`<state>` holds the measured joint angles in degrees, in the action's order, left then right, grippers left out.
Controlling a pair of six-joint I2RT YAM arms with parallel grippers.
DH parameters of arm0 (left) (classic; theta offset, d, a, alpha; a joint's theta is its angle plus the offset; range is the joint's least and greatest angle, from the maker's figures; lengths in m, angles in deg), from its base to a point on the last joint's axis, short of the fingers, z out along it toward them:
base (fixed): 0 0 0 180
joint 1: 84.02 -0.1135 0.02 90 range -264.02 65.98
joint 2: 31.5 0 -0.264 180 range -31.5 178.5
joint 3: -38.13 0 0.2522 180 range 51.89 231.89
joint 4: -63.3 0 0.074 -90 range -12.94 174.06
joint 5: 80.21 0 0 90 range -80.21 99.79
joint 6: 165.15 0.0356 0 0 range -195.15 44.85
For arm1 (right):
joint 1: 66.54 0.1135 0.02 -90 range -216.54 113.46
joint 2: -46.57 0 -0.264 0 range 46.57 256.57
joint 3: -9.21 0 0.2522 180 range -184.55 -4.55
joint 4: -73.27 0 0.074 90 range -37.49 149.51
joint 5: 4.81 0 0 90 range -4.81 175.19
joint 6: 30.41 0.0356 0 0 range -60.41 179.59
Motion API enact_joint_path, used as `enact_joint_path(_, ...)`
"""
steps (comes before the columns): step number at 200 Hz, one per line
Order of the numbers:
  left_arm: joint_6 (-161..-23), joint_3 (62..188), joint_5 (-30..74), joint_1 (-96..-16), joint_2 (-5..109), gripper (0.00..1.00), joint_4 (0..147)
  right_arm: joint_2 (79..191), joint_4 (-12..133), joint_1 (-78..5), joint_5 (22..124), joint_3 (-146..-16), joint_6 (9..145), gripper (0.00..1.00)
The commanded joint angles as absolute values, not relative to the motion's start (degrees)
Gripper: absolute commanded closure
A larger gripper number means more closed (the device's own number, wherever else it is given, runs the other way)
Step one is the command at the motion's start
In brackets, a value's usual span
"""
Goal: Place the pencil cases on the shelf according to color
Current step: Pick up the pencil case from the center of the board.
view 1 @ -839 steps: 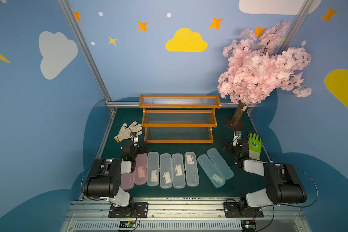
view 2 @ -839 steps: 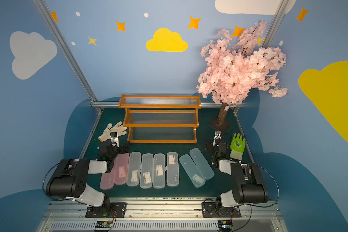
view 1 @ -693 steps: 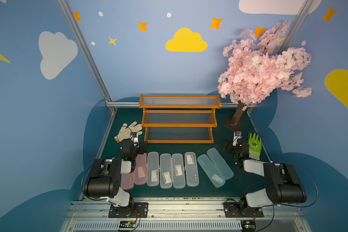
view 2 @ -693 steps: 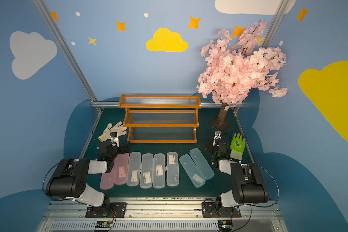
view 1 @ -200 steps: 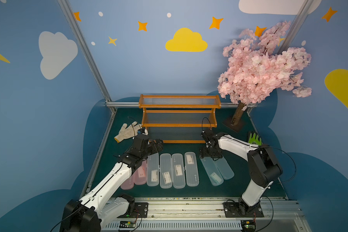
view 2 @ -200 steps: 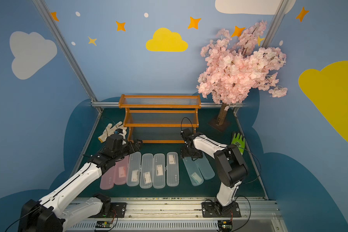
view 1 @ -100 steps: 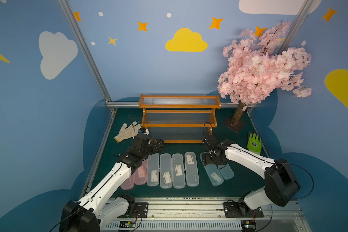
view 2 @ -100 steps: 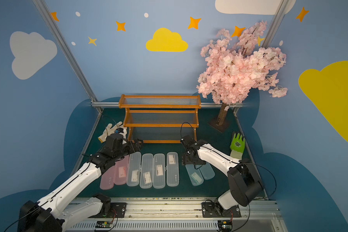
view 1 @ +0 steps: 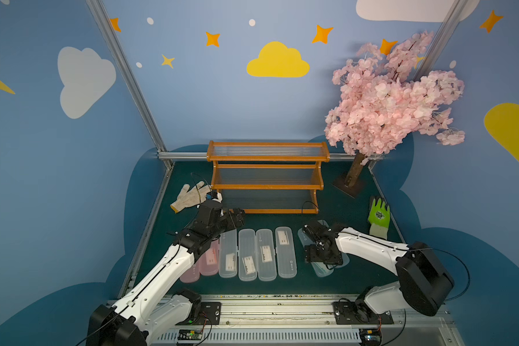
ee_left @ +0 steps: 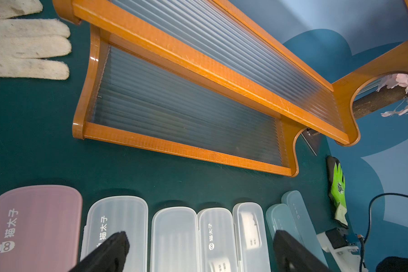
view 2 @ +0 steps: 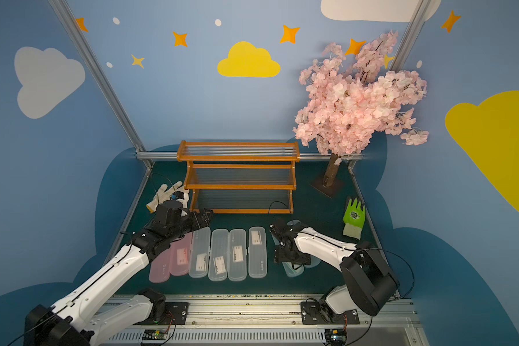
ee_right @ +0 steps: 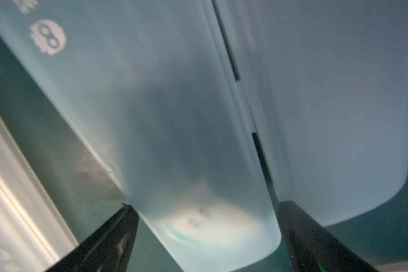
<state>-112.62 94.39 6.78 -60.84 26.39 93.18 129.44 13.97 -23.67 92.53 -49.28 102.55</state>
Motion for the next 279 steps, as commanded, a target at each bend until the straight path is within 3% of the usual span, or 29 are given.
enact_joint_path(1, -111.9, 94.6, 7.2, -60.7, 25.6, 0.00, 93.4, 129.6, 15.9, -21.8, 90.3, -47.9, 105.1, 0.03)
enact_joint_path(99, -111.9, 94.4, 7.0, -60.6, 25.1, 0.00, 94.3, 131.0, 9.8, -12.3, 97.8, -49.6, 111.6, 0.02)
enact_joint_path(170, -111.9, 95.4, 7.2, -60.6, 24.7, 0.00, 95.3, 134.1, 17.5, -11.2, 95.8, -45.0, 113.2, 0.06)
enact_joint_path(214, -112.0, 96.1, 7.0, -60.5, 23.4, 0.00, 96.1, 133.9, 20.4, -10.7, 95.7, -42.1, 114.2, 0.17)
enact_joint_path(261, -112.0, 97.9, 7.1, -60.5, 22.8, 0.00, 97.6, 130.1, 18.3, -8.4, 100.5, -40.8, 116.4, 0.46)
enact_joint_path(279, -112.2, 98.7, 7.2, -60.5, 22.7, 0.00, 97.9, 128.1, 14.7, -6.9, 103.3, -42.3, 117.4, 0.48)
